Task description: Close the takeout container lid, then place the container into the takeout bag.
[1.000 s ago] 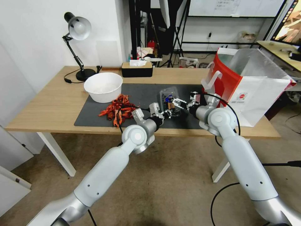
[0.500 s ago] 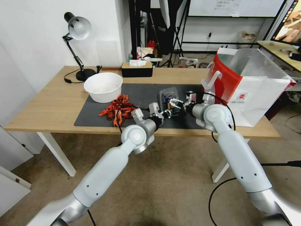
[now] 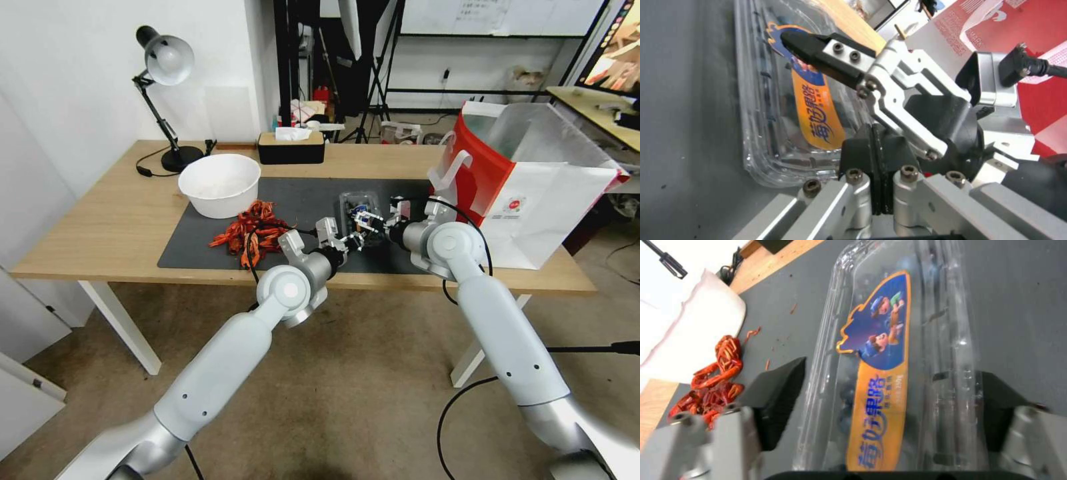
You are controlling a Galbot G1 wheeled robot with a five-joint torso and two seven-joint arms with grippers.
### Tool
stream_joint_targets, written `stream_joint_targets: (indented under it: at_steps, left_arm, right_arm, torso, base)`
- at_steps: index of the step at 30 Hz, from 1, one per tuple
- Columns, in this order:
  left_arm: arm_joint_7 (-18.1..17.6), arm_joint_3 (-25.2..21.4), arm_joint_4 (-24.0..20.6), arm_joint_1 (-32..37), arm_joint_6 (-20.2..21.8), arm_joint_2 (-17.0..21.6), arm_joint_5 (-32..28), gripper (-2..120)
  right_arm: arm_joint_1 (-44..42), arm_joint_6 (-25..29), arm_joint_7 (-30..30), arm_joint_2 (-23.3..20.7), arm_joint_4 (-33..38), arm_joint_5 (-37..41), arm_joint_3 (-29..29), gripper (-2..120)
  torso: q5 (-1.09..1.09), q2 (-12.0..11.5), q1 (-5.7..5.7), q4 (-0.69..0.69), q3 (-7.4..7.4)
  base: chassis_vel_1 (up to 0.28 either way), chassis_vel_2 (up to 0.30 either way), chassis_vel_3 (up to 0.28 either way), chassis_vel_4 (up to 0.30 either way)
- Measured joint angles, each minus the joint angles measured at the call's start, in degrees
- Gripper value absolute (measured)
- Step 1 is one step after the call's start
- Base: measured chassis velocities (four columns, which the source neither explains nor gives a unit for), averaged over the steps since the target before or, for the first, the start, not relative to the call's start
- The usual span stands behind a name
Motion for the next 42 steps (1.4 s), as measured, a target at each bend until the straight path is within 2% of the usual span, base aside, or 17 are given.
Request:
stream_joint_targets:
  at_steps: [2,4,6,8,11,12,13,16,17,19,21,27,33,38,40,42]
  left_arm:
    - [-0.03,0.0,-0.09,0.01,0.0,0.01,0.0,0]
    - [-0.07,0.0,-0.29,0.04,0.01,0.07,-0.01,0]
    - [-0.07,0.01,-0.3,0.04,0.01,0.08,-0.01,0]
    - [-0.07,0.01,-0.37,0.07,0.02,0.1,-0.02,0]
    - [-0.07,0.01,-0.4,0.1,0.02,0.11,-0.02,0]
    - [-0.07,0.01,-0.46,0.16,0.02,0.12,-0.02,0]
    - [-0.07,0.01,-0.46,0.16,0.02,0.12,-0.02,0]
    - [0.03,-0.25,-0.72,0.3,-0.19,0.33,0.0,0]
    - [0.03,-0.25,-0.72,0.3,-0.19,0.33,0.0,0]
    - [0.13,-0.83,-1.17,0.27,-0.41,0.75,0.02,0]
    - [0.14,-1.02,-1.54,0.35,-0.45,1.08,0.02,0]
    - [0.42,-1.88,-4.17,2.28,-0.81,3.0,0.42,0]
    - [1.76,-4.5,-9.11,6.87,-1.78,6.79,3.18,0]
    - [3.93,-7.89,-13.74,12.17,-2.96,10.53,7.89,0]
    - [4.29,-8.39,-14.3,12.97,-3.2,10.98,8.67,0]
    - [6.7,-11.0,-16.31,17.14,-4.74,12.79,14.76,0]
  right_arm:
    - [-0.07,0.02,0.0,0.02,0.08,0.0,0.02,71]
    - [-0.19,0.06,0.06,0.04,0.39,0.01,0.07,60]
    - [-0.2,0.06,0.08,0.04,0.41,0.02,0.08,58]
    - [-0.25,0.07,0.24,0.0,0.63,0.13,0.12,46]
    - [-0.27,0.07,0.3,-0.06,0.7,0.16,0.14,41]
    - [-0.31,0.07,0.39,-0.15,0.85,0.2,0.16,32]
    - [-0.31,0.07,0.39,-0.15,0.85,0.2,0.16,32]
    - [-0.4,0.07,0.8,-0.55,1.4,0.25,0.34,16]
    - [-0.4,0.07,0.8,-0.55,1.4,0.25,0.34,16]
    - [-0.39,0.03,0.99,-0.77,1.74,0.47,0.37,5]
    - [-0.37,0.03,1.03,-0.84,1.86,0.52,0.46,0]
    - [-0.54,0.03,1.09,-0.96,2.17,0.57,0.74,0]
    - [-1.22,0.03,1.08,-0.94,2.81,0.6,1.23,0]
    - [-1.39,0.05,0.91,-0.72,3.42,0.83,1.46,0]
    - [-1.4,0.05,0.88,-0.68,3.5,0.84,1.46,0]
    - [-1.37,0.08,0.81,-0.36,3.81,0.88,1.26,0]
  torso:
    - [0.0,0.0,0.0,0.0,0.0]
    - [0.0,0.0,0.0,0.0,0.0]
    - [0.0,0.0,0.0,0.0,0.0]
    - [0.0,0.0,0.0,0.0,0.0]
    - [0.0,0.0,0.0,0.0,0.0]
    - [0.0,0.0,0.0,0.0,0.0]
    - [0.0,0.0,0.0,0.0,0.0]
    - [0.0,0.0,0.0,0.0,0.0]
    - [0.0,0.0,0.0,0.0,0.0]
    - [0.02,0.0,0.0,0.0,0.0]
    - [0.01,0.0,0.0,0.0,0.0]
    - [-0.01,0.0,0.0,0.0,0.0]
    - [-0.01,0.0,0.0,-0.01,0.0]
    - [-0.01,0.0,0.0,0.0,0.0]
    - [-0.01,0.01,0.0,0.01,-0.01]
    - [0.0,0.0,0.0,0.0,-0.01]
  base:
    - [0.0,0.0,0.0,0.0]
    - [0.0,0.0,0.0,0.0]
    - [0.0,0.0,0.0,0.0]
    - [0.0,0.0,0.0,0.0]
    - [0.0,0.0,0.0,0.0]
    - [0.0,0.0,0.0,0.0]
    - [0.0,0.0,0.0,0.0]
    - [0.0,0.0,0.0,0.0]
    - [0.0,0.0,0.0,0.0]
    - [0.0,0.0,0.0,0.0]
    - [0.0,0.0,0.0,0.0]
    - [0.0,0.0,0.0,0.0]
    - [0.0,0.0,0.0,0.0]
    - [0.0,0.0,0.0,0.0]
    - [0.0,0.0,0.0,0.0]
    - [0.0,0.0,0.0,0.0]
